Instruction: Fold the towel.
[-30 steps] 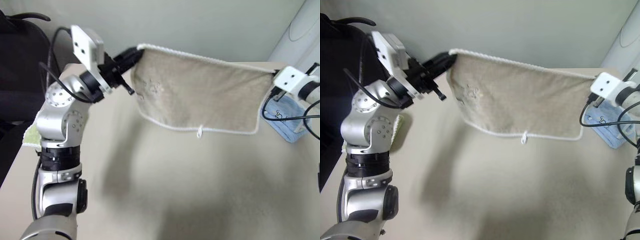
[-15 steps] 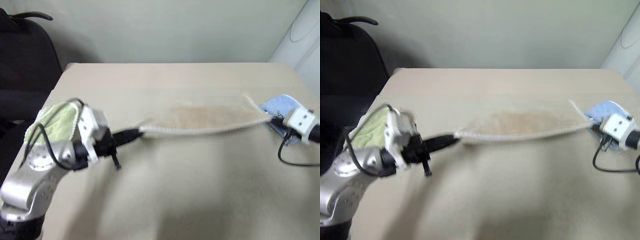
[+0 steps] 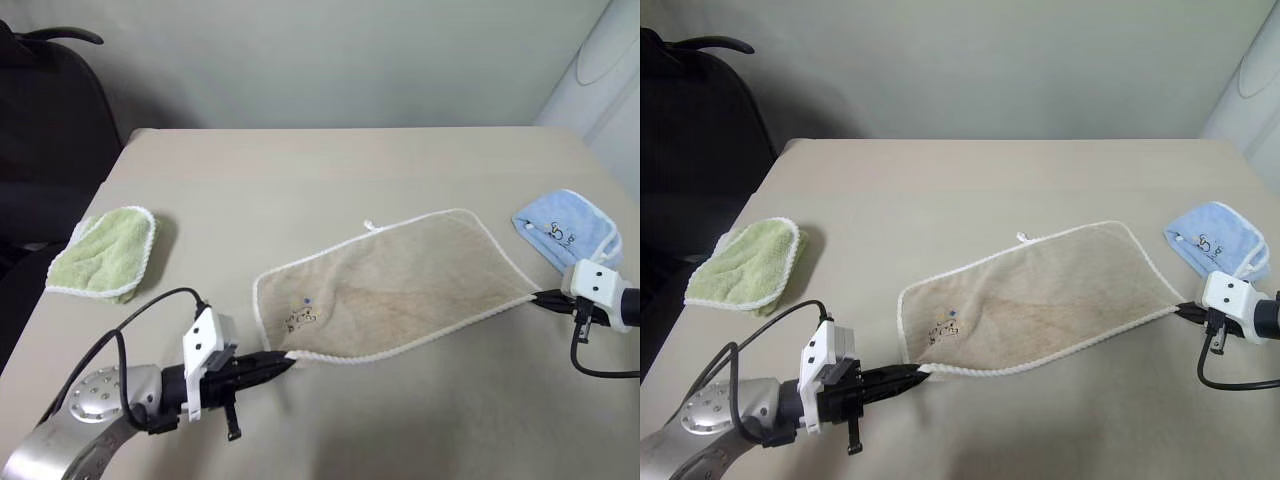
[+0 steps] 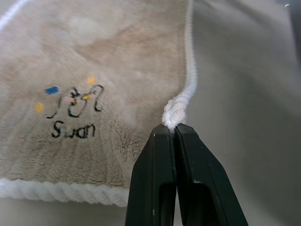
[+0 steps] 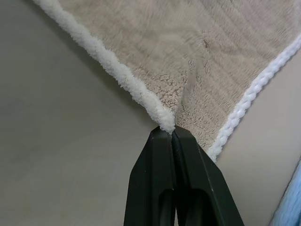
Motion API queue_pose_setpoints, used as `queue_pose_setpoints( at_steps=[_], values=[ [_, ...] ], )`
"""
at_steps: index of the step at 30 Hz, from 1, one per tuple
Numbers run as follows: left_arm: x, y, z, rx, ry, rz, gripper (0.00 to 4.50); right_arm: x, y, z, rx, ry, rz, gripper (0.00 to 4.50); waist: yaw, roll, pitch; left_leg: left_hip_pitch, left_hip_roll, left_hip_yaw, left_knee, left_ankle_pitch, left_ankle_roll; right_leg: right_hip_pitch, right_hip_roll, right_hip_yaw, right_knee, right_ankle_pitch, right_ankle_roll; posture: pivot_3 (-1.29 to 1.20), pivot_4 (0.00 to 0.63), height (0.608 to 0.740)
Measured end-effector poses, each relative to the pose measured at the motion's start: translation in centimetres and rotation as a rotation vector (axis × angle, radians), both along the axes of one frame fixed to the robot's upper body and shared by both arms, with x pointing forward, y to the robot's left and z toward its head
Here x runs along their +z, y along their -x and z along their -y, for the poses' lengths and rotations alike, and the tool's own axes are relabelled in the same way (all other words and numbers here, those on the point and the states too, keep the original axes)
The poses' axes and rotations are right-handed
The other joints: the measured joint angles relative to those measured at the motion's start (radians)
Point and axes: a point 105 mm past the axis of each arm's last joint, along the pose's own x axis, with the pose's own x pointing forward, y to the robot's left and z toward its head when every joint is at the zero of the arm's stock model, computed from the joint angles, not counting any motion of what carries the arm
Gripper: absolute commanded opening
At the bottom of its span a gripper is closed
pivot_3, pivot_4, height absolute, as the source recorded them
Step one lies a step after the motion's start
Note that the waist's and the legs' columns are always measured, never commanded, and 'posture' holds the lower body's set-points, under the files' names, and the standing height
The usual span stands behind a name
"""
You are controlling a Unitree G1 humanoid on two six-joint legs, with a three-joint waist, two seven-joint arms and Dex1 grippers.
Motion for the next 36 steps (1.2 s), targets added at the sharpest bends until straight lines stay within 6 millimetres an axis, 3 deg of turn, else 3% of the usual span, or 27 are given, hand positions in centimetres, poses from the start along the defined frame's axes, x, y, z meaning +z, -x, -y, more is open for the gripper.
queue_pose_setpoints(
  at_steps=[6,17,24,34,36],
  values=[
    [0.6,-0.2,-0.2,0.037,0.041,0.011,0.03,1.0,-1.2,-0.2,0.016,0.047,0.045,0.00,-0.001,0.000,0.000,0.004,0.000,0.000,0.001,-0.002,0.004,0.004,0.000,0.000,0.001,0.000,0.000,0.00,0.150,0.740],
    [2.6,-7.6,-4.0,0.408,0.171,0.155,0.03,4.4,-10.3,-3.1,-0.046,0.112,0.415,0.00,-0.006,0.003,-0.001,0.007,0.000,0.000,-0.001,0.001,-0.001,0.004,-0.001,0.000,0.001,0.000,0.000,0.00,0.150,0.740],
    [0.6,-10.3,-6.2,0.573,0.088,0.156,0.03,4.2,-14.7,-6.6,-0.097,0.158,0.535,0.00,-0.008,0.003,-0.001,0.006,0.001,0.000,-0.002,0.001,-0.001,0.002,-0.001,-0.001,0.001,0.000,0.000,0.00,0.150,0.740],
    [-1.3,-11.2,-5.6,0.539,-0.032,0.177,0.03,2.7,-16.3,-7.5,-0.144,0.276,0.569,0.00,-0.006,0.004,-0.001,-0.002,0.001,-0.001,-0.002,0.003,-0.004,-0.005,-0.002,-0.002,0.002,0.001,-0.002,0.00,0.150,0.740],
    [-1.7,-11.0,-5.5,0.525,-0.058,0.180,0.52,2.4,-16.2,-7.4,-0.149,0.277,0.558,0.66,-0.006,0.004,-0.001,-0.003,0.001,-0.001,-0.002,0.003,-0.004,-0.006,-0.002,-0.002,0.002,0.001,-0.002,0.00,0.150,0.740]
  ],
)
